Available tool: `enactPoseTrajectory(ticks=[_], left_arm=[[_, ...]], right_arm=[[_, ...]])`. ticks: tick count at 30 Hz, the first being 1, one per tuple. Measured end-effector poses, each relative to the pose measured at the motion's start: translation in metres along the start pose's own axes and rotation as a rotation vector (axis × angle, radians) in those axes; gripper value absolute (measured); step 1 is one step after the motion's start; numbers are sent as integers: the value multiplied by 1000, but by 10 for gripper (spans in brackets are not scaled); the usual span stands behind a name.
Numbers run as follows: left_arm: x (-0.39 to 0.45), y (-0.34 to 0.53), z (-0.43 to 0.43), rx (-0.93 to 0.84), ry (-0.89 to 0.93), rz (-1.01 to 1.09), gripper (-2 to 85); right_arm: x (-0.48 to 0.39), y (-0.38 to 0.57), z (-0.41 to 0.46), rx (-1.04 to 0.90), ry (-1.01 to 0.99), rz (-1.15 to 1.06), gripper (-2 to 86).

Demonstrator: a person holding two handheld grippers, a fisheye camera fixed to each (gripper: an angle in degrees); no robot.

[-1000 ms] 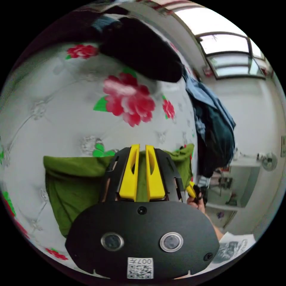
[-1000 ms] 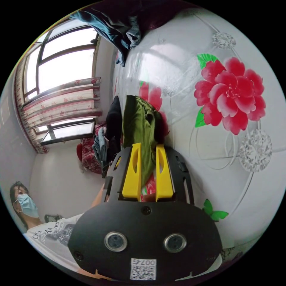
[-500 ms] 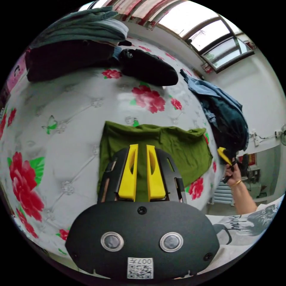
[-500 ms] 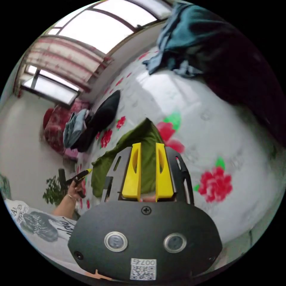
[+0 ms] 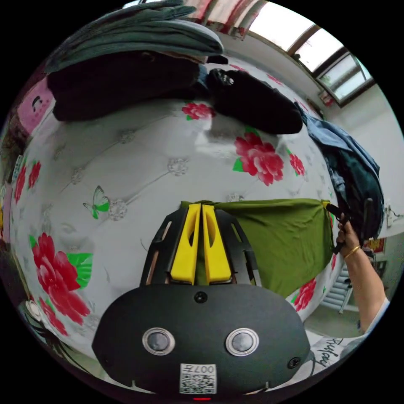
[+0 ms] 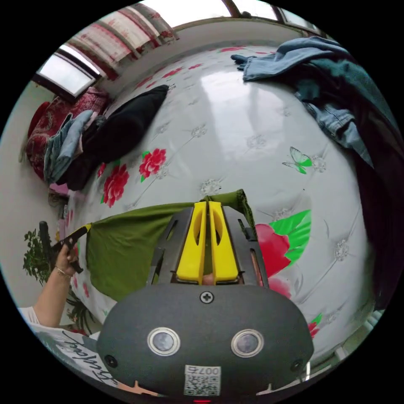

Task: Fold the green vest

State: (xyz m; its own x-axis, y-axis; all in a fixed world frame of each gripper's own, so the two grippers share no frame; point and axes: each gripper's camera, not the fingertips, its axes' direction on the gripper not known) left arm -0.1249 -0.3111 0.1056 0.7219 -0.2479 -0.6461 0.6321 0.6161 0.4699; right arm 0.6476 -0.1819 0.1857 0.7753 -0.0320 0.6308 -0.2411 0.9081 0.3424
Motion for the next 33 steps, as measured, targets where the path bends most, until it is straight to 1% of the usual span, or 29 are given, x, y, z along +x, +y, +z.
enactPoseTrajectory(ticks=[1, 3, 6, 8, 9, 11, 12, 14, 17, 19, 21, 23, 25, 27, 30, 32, 33], left_arm=[[-7, 0, -2, 8, 29, -38, -9], [-13, 2, -3, 2, 76, -59, -8], [-12, 7, -17, 6, 42, -39, -3], [-14, 16, -33, 31, 63, -38, 3], [-18, 25, -44, 45, 82, -41, 7], [-21, 41, -57, 43, 100, -34, 14], [-23, 53, -63, 28, 102, -27, 18], [-25, 73, -68, -5, 101, -15, 23], [-27, 103, -70, -81, 117, -23, 32], [-32, 121, -69, -126, 147, -67, 39], [-38, 128, -68, -149, 169, -118, 43], [-45, 130, -70, -153, 196, -167, 46], [-55, 127, -74, -157, 219, -211, 49], [-61, 123, -81, -152, 224, -223, 52], [-71, 119, -99, -123, 209, -214, 54], [-78, 119, -108, -111, 196, -212, 56], [-85, 120, -112, -105, 193, -221, 57]], right_arm=[[4, 4, -1, 24, 20, 19, 8], [5, 11, 2, 36, -24, 12, 16], [12, 29, -12, 88, -115, 40, 35], [27, 59, -36, 169, -255, 85, 47], [33, 68, -41, 178, -296, 103, 50], [65, 115, -54, 205, -420, 211, 62], [74, 129, -56, 211, -440, 246, 64], [111, 188, -56, 212, -500, 413, 75], [137, 249, -42, 197, -549, 570, 86], [141, 267, -28, 209, -593, 608, 87], [141, 273, -18, 272, -632, 630, 83], [138, 260, 3, 330, -701, 634, 74], [133, 243, 18, 346, -722, 639, 59], [121, 222, 30, 334, -711, 633, 40], [67, 169, 29, 275, -683, 452, 15], [-26, 126, 13, 211, -571, 107, 4], [-55, 119, 10, 188, -539, 5, 3]])
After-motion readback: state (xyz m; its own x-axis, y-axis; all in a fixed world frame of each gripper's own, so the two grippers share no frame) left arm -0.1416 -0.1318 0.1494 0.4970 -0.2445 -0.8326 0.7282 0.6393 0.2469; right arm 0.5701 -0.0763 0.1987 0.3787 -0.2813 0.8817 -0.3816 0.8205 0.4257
